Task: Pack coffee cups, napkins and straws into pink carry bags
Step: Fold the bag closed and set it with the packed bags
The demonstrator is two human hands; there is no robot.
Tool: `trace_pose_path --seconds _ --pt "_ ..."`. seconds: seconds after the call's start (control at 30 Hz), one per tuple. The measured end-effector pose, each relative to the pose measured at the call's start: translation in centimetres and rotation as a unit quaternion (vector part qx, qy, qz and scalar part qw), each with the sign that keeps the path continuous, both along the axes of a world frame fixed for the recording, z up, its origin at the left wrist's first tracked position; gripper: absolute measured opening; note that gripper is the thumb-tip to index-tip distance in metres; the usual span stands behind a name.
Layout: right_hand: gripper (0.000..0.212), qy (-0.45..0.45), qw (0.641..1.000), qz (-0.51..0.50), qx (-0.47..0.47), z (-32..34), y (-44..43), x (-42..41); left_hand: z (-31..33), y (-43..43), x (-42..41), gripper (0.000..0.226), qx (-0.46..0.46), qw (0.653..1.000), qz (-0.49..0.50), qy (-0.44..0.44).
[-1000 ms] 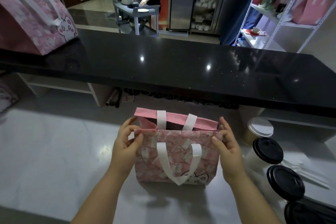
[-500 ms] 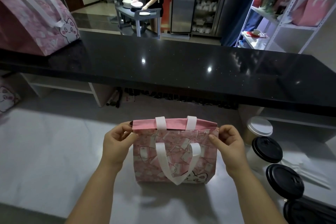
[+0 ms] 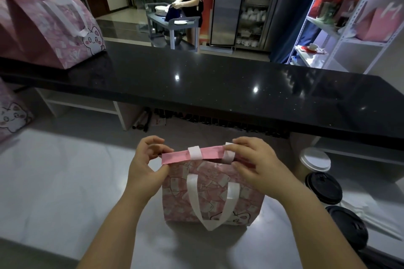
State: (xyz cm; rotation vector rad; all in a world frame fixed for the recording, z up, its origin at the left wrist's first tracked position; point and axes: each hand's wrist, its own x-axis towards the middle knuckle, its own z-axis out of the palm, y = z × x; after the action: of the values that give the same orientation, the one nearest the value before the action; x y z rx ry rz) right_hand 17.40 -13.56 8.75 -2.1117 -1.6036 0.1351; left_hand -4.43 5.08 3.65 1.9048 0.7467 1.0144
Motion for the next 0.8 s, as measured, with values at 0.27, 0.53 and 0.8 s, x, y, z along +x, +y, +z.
trace_pose_path --seconds 0.27,0.53,0.8 --pt "0.043 -0.057 0.997 0.024 -0.04 3.2 1.8 1.8 -0.2 -0.3 0.0 0.06 -0.013 1.0 0.003 0.002" --pt "0.03 0.162 0.981 -0.085 0.069 3.4 1.3 4.4 -0.1 -0.2 -0.1 0.061 -0.011 1.0 -0.005 0.001" --pt "0.034 0.084 0.994 0.049 -0.044 2.4 3.1 2.7 -0.4 0.0 -0.2 0.055 -0.009 1.0 -0.012 -0.003"
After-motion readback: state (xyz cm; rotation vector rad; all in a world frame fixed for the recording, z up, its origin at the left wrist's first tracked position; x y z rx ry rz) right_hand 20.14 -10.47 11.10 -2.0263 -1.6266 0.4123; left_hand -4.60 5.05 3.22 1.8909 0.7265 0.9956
